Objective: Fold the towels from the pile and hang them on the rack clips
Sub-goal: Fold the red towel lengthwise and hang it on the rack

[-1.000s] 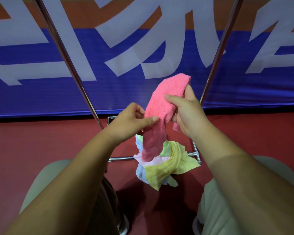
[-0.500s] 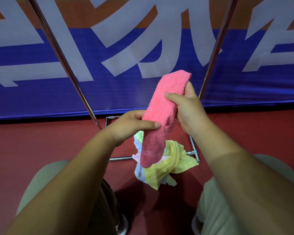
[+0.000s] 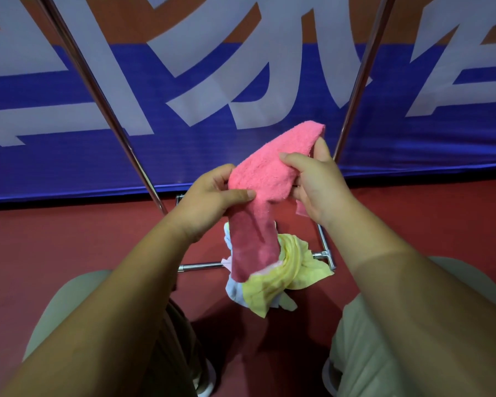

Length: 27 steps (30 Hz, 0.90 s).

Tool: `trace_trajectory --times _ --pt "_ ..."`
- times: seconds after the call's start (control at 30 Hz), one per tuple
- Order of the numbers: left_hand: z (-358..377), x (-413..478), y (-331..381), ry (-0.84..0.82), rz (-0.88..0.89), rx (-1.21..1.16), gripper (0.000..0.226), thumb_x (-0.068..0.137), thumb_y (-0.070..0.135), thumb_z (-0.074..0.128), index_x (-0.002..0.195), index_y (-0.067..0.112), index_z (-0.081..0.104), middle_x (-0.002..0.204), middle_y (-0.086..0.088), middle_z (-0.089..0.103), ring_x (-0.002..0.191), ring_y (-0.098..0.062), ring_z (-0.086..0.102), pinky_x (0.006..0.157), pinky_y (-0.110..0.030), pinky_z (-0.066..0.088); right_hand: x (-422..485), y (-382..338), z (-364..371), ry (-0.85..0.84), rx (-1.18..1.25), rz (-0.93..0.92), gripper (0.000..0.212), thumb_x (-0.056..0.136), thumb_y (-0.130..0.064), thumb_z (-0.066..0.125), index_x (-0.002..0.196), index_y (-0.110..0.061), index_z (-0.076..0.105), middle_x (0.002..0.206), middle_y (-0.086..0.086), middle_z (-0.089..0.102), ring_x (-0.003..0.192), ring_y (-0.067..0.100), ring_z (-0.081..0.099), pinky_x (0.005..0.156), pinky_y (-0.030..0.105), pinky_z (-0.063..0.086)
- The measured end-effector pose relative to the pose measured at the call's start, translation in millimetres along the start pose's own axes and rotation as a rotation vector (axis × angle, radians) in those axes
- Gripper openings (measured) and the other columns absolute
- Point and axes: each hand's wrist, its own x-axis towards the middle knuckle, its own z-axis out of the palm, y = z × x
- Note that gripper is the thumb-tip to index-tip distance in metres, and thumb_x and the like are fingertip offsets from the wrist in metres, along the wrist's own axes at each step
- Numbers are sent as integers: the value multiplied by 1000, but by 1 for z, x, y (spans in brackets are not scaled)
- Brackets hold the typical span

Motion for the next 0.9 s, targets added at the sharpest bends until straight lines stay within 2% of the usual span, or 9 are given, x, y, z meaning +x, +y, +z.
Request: trace_trajectory --times 0.13,0.3,0.4,0.5,0.63,0.7,0.8,0.9 --pt "1 0 0 -20 -44 -1 35 85 14 67 118 11 76 103 -10 77 95 -26 71 93 -41 55 -1 0 1 -20 -2 -4 73 98 -2 72 156 -40 48 136 0 75 116 25 79 86 52 68" --pt "-3 -1 0 -119 -91 100 50 88 8 83 135 12 66 126 -13 77 117 -34 74 104 -52 58 -2 -1 3 -2 17 -11 75 99 -2 71 159 -38 45 135 -2 73 115 23 78 92 52 67" --pt "-1 -3 1 -163 -104 116 38 92 4 80 129 8 71 122 -15 79 110 -31 77 100 -47 60 -3 0 5 -13 12 -15 78 98 -1 72 162 -37 43 138 0 72 116 23 78 93 53 66" --pt "2 -5 3 -177 -139 37 37 89 12 81 124 7 74 119 -15 80 105 -28 77 100 -46 61 -4 0 6 -17 59 -30 70 99 1 71 154 -35 49 133 2 75 110 22 80 91 54 67" --pt "10 -8 1 -315 -168 -11 37 85 7 80 121 11 74 114 -9 80 103 -22 77 91 -35 61 -5 -1 9 -8 85 -40 71 100 2 69 156 -34 47 128 2 76 97 14 82 77 39 67" --pt "11 -7 -5 -373 -201 6 38 86 1 82 122 6 73 118 -13 78 108 -27 76 98 -41 60 -6 0 9 -2 84 -35 73 99 2 70 158 -33 45 129 3 75 99 16 81 73 35 66" --pt "11 -4 -15 -432 -232 105 38 88 1 82 126 1 73 126 -18 76 118 -34 73 110 -49 54 -7 0 9 3 100 -16 73 99 4 70 157 -33 46 129 7 74 105 24 80 74 40 67" --pt "15 -2 -18 -346 -281 188 36 89 4 84 125 3 76 121 -14 80 116 -32 76 110 -49 56 -7 -1 8 2 110 3 65 99 6 69 152 -27 50 127 11 75 107 30 80 81 46 68"
